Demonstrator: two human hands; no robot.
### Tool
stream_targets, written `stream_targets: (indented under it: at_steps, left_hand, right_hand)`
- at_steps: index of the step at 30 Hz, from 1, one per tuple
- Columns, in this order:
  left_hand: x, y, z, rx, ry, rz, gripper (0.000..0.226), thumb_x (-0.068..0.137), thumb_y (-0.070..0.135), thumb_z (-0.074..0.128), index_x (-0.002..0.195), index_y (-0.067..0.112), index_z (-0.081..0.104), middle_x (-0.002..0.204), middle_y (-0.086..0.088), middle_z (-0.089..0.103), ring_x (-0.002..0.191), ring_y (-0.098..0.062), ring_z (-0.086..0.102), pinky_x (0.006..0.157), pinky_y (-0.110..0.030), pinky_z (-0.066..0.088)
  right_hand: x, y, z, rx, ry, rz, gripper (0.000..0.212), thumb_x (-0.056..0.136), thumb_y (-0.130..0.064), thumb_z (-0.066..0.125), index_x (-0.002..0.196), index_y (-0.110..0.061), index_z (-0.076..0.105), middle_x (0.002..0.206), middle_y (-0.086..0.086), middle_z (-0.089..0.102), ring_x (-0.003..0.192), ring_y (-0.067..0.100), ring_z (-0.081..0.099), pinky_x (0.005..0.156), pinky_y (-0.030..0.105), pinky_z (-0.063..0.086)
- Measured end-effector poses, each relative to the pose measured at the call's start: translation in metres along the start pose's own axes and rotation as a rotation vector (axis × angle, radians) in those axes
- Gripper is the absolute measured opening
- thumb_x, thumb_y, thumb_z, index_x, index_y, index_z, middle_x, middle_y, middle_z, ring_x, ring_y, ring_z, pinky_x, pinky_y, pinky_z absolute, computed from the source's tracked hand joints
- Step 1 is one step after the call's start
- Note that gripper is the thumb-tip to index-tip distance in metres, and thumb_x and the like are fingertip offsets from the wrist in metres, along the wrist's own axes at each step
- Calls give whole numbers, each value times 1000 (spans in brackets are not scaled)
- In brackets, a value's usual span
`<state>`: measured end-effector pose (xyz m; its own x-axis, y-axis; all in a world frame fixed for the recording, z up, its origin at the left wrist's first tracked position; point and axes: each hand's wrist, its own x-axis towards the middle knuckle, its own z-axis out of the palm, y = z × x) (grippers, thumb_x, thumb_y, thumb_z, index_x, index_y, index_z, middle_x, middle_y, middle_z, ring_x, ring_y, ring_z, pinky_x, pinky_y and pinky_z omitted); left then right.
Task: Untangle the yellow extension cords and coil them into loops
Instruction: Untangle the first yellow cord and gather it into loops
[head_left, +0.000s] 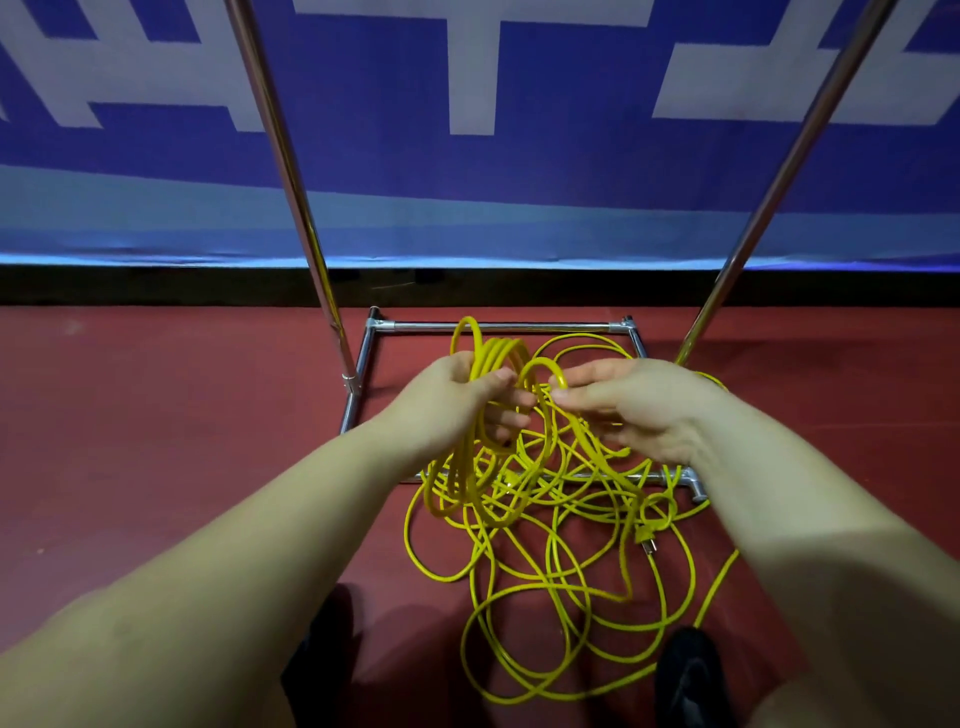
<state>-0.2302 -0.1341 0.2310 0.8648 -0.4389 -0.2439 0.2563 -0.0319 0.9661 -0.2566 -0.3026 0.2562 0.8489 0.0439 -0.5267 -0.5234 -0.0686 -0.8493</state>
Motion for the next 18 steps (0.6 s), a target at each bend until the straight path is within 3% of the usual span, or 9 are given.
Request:
stream_targets:
  at_steps: [2, 4, 7, 12, 18]
  left_hand:
    - [0, 0, 0, 3, 5, -15, 14, 100, 12, 41, 108, 2, 45, 84, -10, 67, 60, -12, 67, 56, -24, 52]
    - [1, 0, -1, 16, 12, -19, 11, 100, 12, 40, 105, 3, 44, 81, -9, 67, 59, -12, 67, 58, -26, 52]
    - [3, -1, -4, 41, 23, -4, 10, 100, 13, 40, 103, 4, 43, 81, -10, 67, 61, -14, 67, 63, -27, 53]
    - [2, 0, -3, -1, -16, -9, 14, 99, 12, 43, 108, 2, 46, 79, -8, 69, 63, -14, 67, 65, -25, 55]
    - [-4, 1, 7, 44, -179, -29, 19, 98, 11, 42, 112, 3, 52, 84, -10, 69, 75, -20, 63, 69, -26, 54]
  right_hand:
    - [0, 0, -1, -94, 12, -27, 10, 84, -7, 63, 83, -16, 59, 64, -4, 52, 48, 1, 44, 44, 11, 37]
    - [0, 1, 0, -16, 16, -29, 9, 86, -6, 61, 81, -13, 58, 62, -4, 49, 47, 2, 42, 40, 10, 39]
    - [2, 0, 2, 227, 29, 7, 11, 88, -4, 56, 77, -8, 55, 65, 1, 50, 53, 7, 48, 44, 12, 47]
    - [7, -6, -1, 810, 41, 112, 18, 90, -2, 53, 72, 0, 53, 53, 6, 54, 42, 11, 59, 45, 17, 53]
    - [14, -2, 7, 907, 125, 104, 17, 91, 1, 51, 75, 2, 53, 70, 9, 48, 67, 14, 55, 56, 23, 55]
